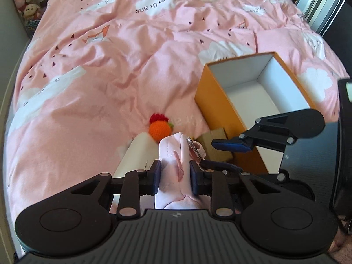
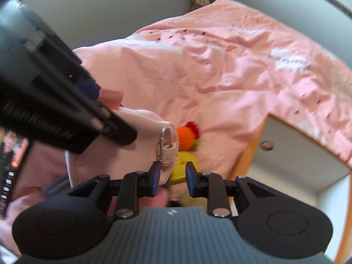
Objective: Organize objects
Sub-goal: 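Grasp the pink bag by its carabiner strap with the left tool, then grasp the pink phone case with the right tool while the left tool holds the bag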
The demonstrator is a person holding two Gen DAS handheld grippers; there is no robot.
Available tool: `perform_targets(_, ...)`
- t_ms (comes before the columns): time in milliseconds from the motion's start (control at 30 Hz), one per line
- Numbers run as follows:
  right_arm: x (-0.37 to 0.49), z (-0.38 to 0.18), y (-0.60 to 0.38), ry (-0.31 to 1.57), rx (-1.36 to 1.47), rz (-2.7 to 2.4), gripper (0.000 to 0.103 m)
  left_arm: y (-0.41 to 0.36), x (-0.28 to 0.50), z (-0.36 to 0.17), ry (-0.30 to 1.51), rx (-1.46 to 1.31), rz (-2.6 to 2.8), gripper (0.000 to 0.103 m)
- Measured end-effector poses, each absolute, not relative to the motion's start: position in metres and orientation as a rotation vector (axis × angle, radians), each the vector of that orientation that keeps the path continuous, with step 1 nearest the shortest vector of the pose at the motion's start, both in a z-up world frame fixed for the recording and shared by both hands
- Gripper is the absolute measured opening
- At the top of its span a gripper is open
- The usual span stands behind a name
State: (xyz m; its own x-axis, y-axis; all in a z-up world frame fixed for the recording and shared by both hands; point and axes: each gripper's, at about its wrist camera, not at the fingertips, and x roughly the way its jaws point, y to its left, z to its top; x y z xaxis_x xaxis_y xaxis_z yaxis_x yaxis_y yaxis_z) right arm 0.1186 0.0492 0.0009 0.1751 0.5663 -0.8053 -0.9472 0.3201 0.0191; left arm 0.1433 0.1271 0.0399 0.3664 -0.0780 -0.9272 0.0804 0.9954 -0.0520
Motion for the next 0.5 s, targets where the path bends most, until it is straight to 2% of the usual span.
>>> perform_targets(200, 0.102, -0.004, 0.046, 0.851, -0.532, 1.172, 0.017, 0.137, 0.131, 0.032, 1.305, -0.051, -0.087, 0.033)
perform_targets(500, 0.098, -0.011, 0.041, 0.872, -0.506, 1.162, 0.015, 0.15, 0.14, 0.007, 1.368, -0.132, -0.066, 0.043)
